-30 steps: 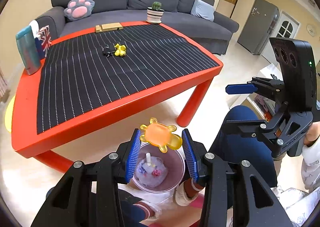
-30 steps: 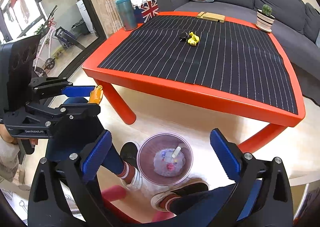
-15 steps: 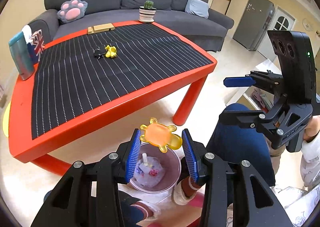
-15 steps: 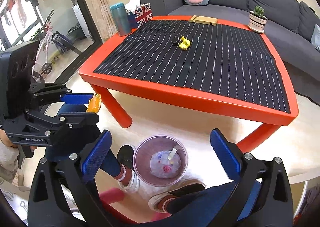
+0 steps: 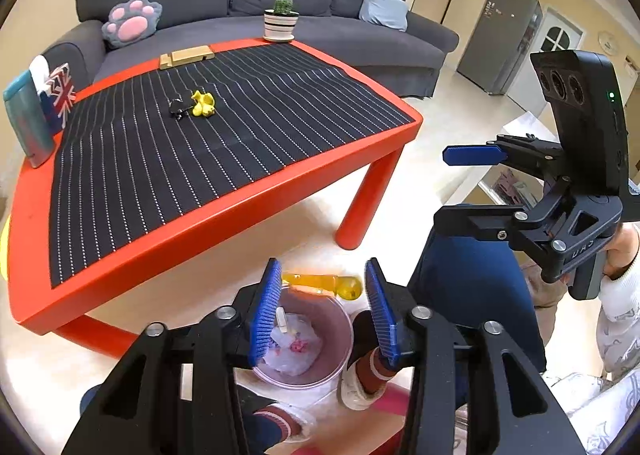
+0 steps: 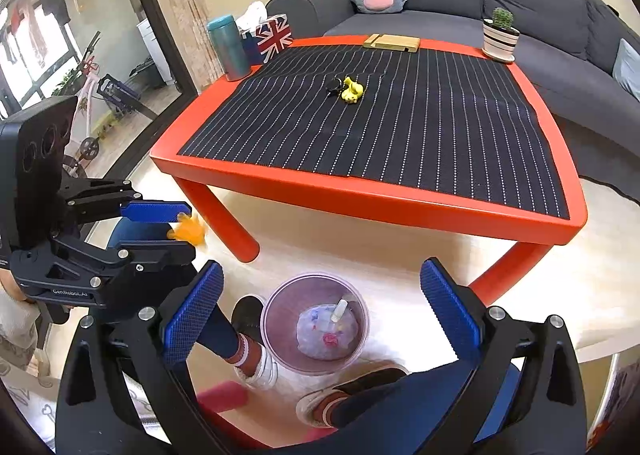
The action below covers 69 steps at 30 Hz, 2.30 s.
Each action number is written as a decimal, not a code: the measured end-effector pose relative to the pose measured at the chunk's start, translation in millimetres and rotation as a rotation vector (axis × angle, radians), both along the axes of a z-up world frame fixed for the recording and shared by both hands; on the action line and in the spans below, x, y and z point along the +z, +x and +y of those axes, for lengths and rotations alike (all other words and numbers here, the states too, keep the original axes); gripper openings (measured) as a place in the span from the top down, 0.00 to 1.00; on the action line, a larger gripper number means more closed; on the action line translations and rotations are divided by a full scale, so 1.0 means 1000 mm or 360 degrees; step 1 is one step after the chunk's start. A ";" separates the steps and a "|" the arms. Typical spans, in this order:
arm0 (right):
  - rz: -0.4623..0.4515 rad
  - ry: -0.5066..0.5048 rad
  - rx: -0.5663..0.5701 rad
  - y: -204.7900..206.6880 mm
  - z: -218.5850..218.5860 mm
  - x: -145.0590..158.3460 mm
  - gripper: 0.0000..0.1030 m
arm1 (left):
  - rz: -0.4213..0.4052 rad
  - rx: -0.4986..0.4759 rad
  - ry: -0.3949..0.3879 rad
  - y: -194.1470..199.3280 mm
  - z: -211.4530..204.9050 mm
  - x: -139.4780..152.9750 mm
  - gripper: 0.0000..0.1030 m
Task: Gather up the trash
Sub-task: 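Lower the orange turtle toy into the pink bin and open the left gripper, then move the open right gripper over the table to the yellow duck toy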
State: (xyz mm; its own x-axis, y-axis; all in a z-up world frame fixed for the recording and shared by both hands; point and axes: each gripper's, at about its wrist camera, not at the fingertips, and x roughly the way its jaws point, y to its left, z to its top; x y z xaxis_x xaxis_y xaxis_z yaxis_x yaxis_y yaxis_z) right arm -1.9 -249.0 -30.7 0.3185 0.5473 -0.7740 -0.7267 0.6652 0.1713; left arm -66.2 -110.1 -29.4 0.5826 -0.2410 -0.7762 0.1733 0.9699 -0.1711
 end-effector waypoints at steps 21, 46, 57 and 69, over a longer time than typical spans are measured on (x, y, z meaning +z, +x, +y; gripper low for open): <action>0.0008 -0.0009 0.0025 0.003 0.012 -0.003 0.06 | -0.0026 0.0195 0.0041 0.000 0.027 -0.003 0.07; -0.0104 0.0008 0.0097 0.098 0.080 0.035 0.06 | -0.0128 0.0353 0.0059 0.067 0.103 0.023 0.07; -0.0080 -0.0065 0.0170 0.156 0.132 0.027 0.06 | -0.0126 0.0392 0.0084 0.098 0.128 0.028 0.07; 0.0005 -0.0257 0.0250 0.210 0.192 -0.015 0.06 | -0.0081 0.0443 0.0068 0.104 0.143 0.017 0.07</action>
State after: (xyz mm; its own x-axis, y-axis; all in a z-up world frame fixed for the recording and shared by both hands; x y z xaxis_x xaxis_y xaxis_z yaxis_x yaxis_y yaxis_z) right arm 207.6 -56.8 -45.8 0.2368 0.4587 -0.8565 -0.8232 0.5629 0.0739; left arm 37.4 32.4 -12.7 0.6603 -0.0342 -0.7502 -0.0932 0.9875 -0.1270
